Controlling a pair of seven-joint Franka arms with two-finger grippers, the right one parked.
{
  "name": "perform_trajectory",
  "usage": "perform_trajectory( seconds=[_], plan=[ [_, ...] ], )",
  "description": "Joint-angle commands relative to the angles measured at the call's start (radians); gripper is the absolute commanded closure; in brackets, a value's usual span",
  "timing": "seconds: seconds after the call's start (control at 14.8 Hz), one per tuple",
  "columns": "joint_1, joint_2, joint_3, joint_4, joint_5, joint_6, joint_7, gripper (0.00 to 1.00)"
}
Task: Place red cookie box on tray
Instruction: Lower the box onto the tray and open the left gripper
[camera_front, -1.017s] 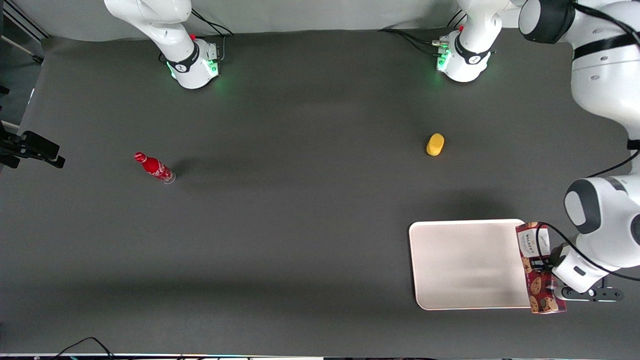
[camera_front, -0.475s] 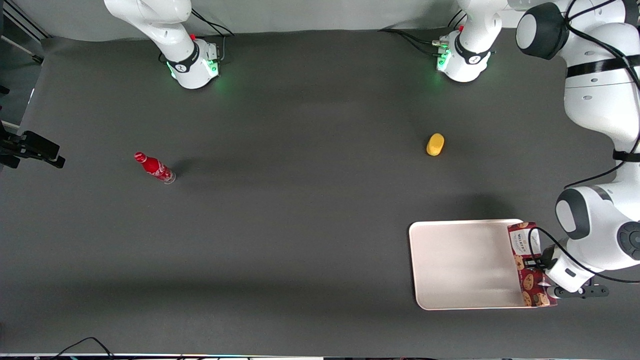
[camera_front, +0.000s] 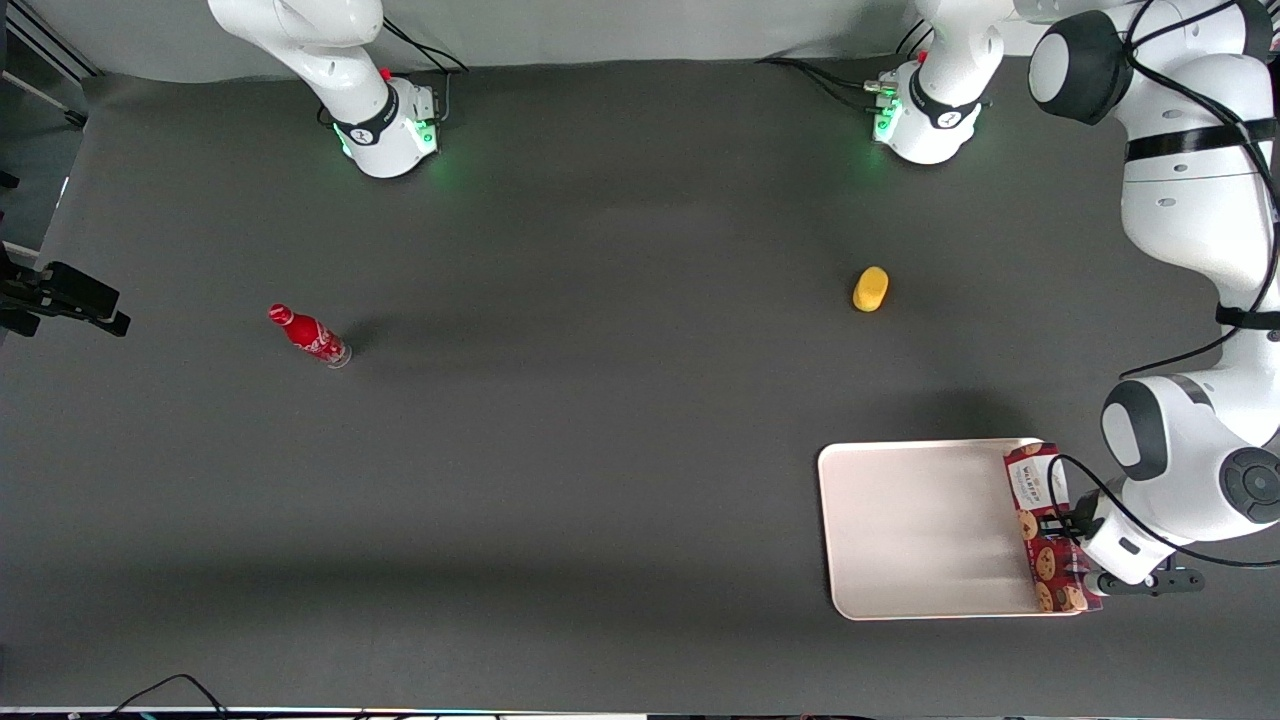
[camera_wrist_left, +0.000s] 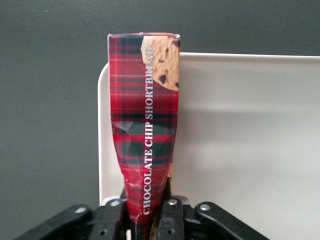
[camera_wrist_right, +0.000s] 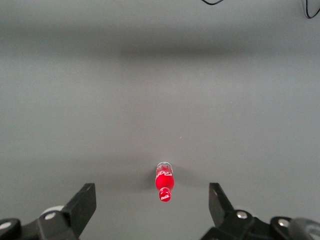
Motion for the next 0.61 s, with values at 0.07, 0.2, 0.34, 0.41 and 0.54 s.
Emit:
perform_trajectory(
  seconds=[0.07,0.2,0.34,0.41,0.54],
  plan=[
    [0.001,-0.053,0.013,-0.057,-0.016,0.043,0.002,0.00],
    [0.010,-0.134,0.013,-0.100,-0.031,0.024,-0.006,0.00],
    [0.015,-0.233,0.013,-0.165,-0.052,-0.007,-0.004,0.00],
    [0.015,-0.284,0.014,-0.182,-0.053,-0.048,-0.004,0.00],
    [0.017,-0.379,0.013,-0.190,-0.048,-0.171,-0.009,0.00]
  ],
)
